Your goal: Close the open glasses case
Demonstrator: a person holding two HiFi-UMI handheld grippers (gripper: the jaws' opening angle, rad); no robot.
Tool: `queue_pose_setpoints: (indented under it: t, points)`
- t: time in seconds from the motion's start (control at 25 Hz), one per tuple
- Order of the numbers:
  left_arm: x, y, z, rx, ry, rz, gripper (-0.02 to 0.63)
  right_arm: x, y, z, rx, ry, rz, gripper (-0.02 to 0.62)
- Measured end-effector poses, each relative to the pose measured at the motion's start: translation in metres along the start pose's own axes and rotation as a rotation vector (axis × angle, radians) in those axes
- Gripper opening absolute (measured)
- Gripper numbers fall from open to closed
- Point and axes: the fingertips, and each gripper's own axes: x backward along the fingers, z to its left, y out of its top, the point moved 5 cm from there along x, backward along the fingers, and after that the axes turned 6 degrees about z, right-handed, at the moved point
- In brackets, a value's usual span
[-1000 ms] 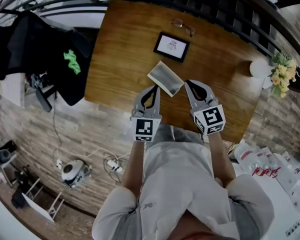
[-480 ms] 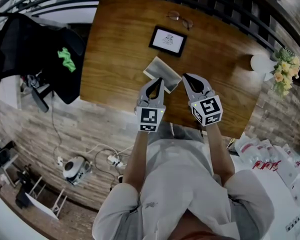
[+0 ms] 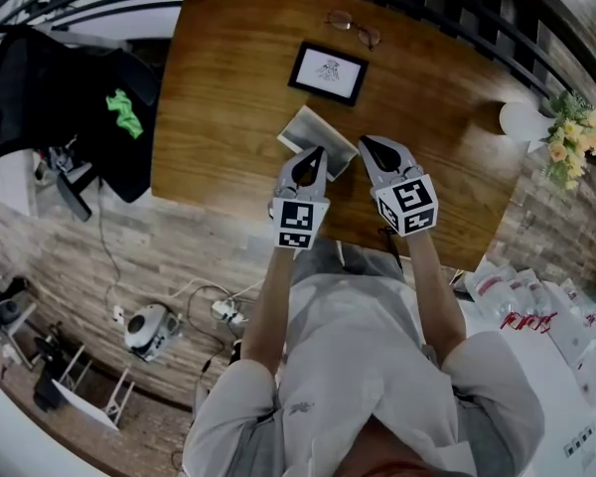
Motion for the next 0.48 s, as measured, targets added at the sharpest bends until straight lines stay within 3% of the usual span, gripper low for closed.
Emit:
queue_pose_setpoints:
  t: [0.48]
  points:
    - [-0.031,-0.012,-0.009,0.023,-0.012,0.066,0.019,-0.023,-0.015,-0.002,0.005,0.019,0.063,0.003]
